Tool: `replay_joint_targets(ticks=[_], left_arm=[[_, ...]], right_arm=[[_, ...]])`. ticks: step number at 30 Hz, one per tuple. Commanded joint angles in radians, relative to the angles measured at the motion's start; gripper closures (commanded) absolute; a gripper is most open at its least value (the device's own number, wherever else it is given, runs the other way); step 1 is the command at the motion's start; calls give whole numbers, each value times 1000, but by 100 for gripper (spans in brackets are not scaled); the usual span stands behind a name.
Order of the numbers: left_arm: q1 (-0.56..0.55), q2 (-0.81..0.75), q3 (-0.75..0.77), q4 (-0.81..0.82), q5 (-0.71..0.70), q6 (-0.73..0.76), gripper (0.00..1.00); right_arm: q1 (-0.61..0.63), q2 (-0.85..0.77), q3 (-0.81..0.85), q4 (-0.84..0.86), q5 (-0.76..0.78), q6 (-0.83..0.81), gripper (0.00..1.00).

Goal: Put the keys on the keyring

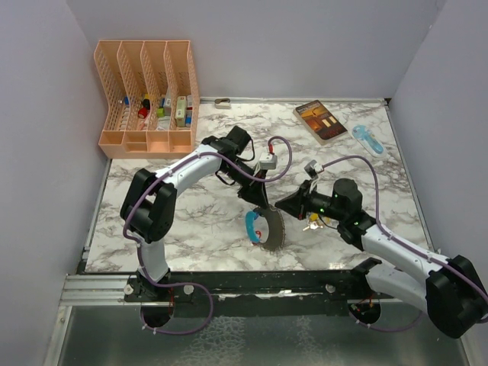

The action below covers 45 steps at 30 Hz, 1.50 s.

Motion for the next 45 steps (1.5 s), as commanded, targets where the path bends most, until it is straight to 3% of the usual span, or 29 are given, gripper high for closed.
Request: replay_joint_targets(ticks=[1, 15, 37, 45], left_arm=[[2, 11, 18, -8, 7, 12, 79], [-28, 23, 20, -20, 57, 17, 69], [-35, 34, 32, -9, 113, -15, 73], [-42, 40, 31, -8, 116, -15, 81]], right_arm=[[9, -27, -8, 31, 20, 18, 99], [14, -10, -6, 61, 20, 25, 99], [24, 2, -2, 82, 26, 34, 99], [25, 0, -1, 78, 30, 30, 99]])
